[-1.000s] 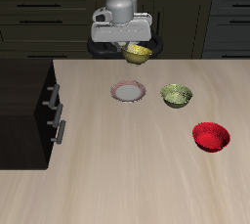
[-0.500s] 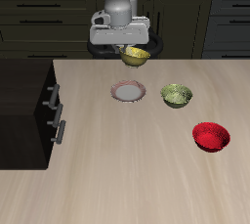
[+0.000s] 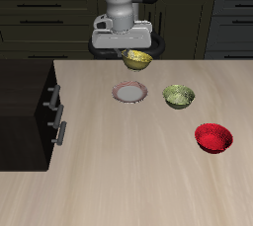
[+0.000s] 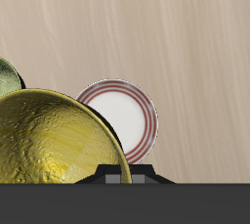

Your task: Place the yellow bowl on the plate

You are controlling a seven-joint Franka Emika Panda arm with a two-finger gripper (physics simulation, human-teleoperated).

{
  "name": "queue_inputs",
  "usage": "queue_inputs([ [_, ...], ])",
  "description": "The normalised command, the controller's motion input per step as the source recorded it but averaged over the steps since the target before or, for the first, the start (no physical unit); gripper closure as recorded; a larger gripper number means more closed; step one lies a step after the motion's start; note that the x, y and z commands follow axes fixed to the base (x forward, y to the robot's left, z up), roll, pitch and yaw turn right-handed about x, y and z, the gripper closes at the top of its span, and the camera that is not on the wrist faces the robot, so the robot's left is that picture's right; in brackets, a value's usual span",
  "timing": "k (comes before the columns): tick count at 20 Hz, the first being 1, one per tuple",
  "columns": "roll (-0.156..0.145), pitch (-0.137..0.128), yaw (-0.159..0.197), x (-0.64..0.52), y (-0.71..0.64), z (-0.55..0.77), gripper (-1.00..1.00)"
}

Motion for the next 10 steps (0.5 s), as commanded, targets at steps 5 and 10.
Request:
queue_inputs([
  [5,-0.002,0.008,0.005,0.02,0.01,-0.11,1.00],
  [10,-0.012,0.020,0.003,0.06,-0.08,-0.16,1.00],
])
